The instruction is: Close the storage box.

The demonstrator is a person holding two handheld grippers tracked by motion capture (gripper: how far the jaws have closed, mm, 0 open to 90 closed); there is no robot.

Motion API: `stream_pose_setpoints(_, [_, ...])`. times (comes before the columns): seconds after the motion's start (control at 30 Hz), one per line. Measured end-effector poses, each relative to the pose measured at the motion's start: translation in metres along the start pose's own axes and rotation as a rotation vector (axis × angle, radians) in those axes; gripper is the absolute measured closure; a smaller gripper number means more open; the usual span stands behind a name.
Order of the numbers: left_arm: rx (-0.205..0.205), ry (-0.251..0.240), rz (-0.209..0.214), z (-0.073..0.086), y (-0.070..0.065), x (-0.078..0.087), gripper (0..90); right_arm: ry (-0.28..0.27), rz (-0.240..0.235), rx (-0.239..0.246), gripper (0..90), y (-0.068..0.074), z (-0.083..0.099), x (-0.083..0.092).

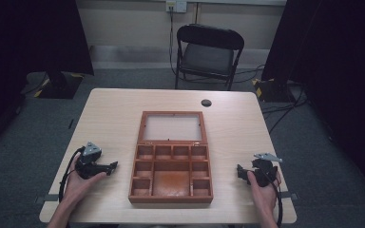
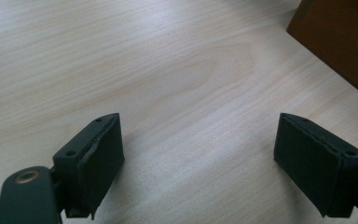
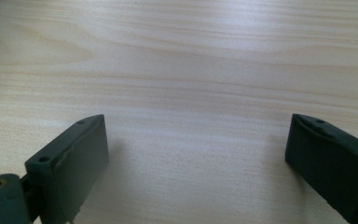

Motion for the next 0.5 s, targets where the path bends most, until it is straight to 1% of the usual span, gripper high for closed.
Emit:
stream_pose_setpoints(0.1, [-0.001, 0.001, -0.002, 0.0, 0.0, 0.0, 15.8, 0.001, 0.007, -0.007, 5.1, -0.001, 0.0, 0.0])
stream_pose_setpoints(0.17, [-0.012, 0.029, -0.011, -0.001, 0.0, 0.001, 16.7, 0.001, 0.003, -0.005, 5.6, 0.0, 0.0, 0.0])
stream_pose_setpoints(0.2, [-0.008, 0.047, -0.007, -0.001, -0.001, 0.002, 18.4, 0.003, -0.006, -0.006, 8.7, 0.001, -0.001, 0.0])
stream_pose_setpoints(0.23, [-0.007, 0.052, -0.001, -0.003, -0.001, 0.002, 21.3, 0.004, -0.015, 0.002, 14.5, 0.002, -0.002, 0.001])
stream_pose_setpoints(0.27, [0.005, 0.04, 0.009, -0.006, -0.004, 0.002, 23.3, 0.005, -0.017, 0.007, 17.0, 0.003, -0.004, 0.002])
stream_pose_setpoints(0.3, [-0.006, 0.034, 0.007, -0.009, -0.004, 0.002, 22.7, 0.004, -0.028, 0.013, 15.4, 0.005, -0.006, 0.003])
stream_pose_setpoints(0.33, [-0.002, 0.019, 0.008, -0.012, -0.006, 0.002, 22.7, -0.01, -0.056, 0.016, 14.5, 0.009, -0.011, 0.004])
stream_pose_setpoints(0.37, [-0.001, 0.012, 0.016, -0.015, -0.008, 0.001, 22.9, -0.015, -0.074, 0.022, 16.7, 0.012, -0.014, 0.004])
stream_pose_setpoints(0.43, [-0.002, 0.021, 0.015, -0.022, -0.009, -0.001, 21.8, -0.027, -0.097, 0.039, 17.1, 0.017, -0.021, 0.003])
stream_pose_setpoints(0.47, [0.001, 0.014, 0.018, -0.028, -0.01, -0.002, 21.6, -0.02, -0.115, 0.046, 17.0, 0.02, -0.026, 0.001])
stream_pose_setpoints(0.5, [0.0, -0.006, 0.026, -0.039, -0.012, -0.001, 21.7, -0.018, -0.124, 0.05, 17.0, 0.021, -0.031, -0.001])
Point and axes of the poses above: each handheld gripper's, and its own axes: x roughly backward along the jaws, z roughly out of its underside, y roughly to its left, the point moved 9 cm from there along -x, roughly forward along the jaws, and after that the axes turned 10 degrees about x, right-handed, at the moved point
